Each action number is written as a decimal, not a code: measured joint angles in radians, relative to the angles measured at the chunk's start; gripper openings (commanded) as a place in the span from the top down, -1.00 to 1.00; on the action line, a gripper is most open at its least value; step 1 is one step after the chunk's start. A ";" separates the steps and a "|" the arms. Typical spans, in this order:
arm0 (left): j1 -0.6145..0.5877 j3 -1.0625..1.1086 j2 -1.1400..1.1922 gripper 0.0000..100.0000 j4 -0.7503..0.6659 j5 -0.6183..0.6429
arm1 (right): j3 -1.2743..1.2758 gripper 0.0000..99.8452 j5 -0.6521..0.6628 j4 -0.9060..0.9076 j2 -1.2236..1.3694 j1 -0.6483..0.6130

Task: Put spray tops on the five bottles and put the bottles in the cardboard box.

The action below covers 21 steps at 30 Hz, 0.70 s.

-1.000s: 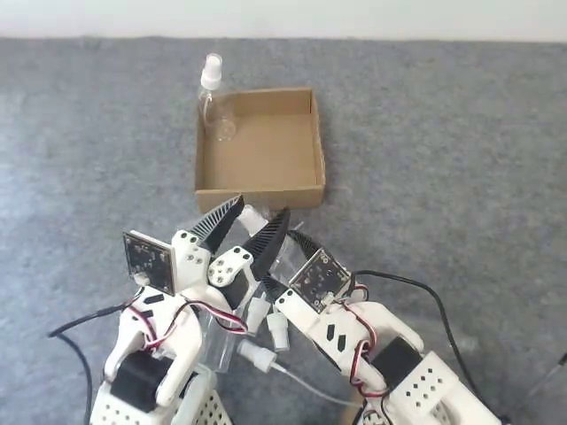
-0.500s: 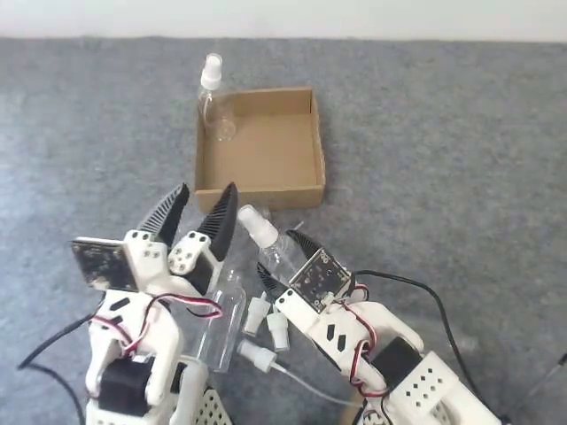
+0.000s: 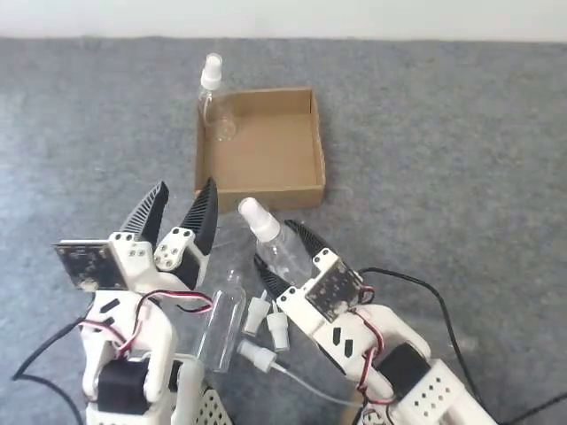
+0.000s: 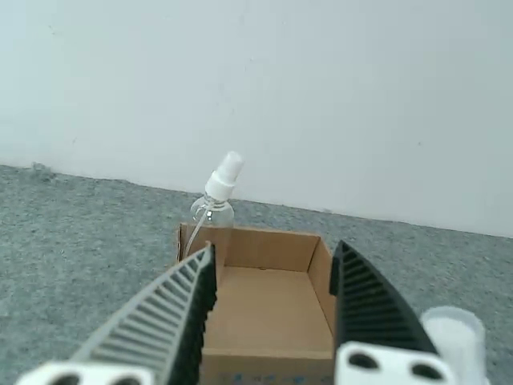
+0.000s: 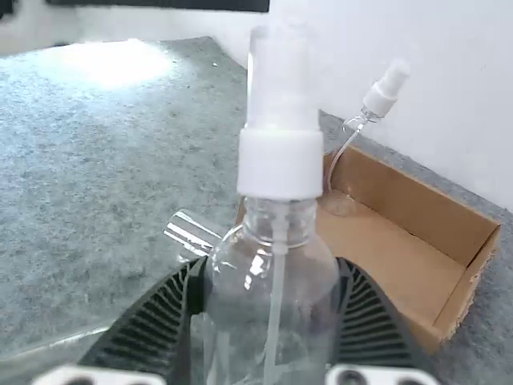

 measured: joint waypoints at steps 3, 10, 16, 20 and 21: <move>0.000 0.000 0.000 0.57 0.000 0.000 | 0.023 0.78 0.000 0.046 -0.089 0.003; 0.133 0.051 0.000 0.57 -0.012 0.000 | 0.028 0.78 -0.002 0.075 -0.137 0.003; 0.241 0.051 0.000 0.57 -0.012 -0.086 | 0.028 0.78 -0.002 0.081 -0.137 0.006; 0.275 0.051 0.000 0.57 -0.012 -0.109 | 0.028 0.78 -0.002 0.081 -0.137 0.006; 0.276 0.051 0.000 0.57 -0.012 -0.109 | 0.028 0.78 -0.002 0.081 -0.137 0.006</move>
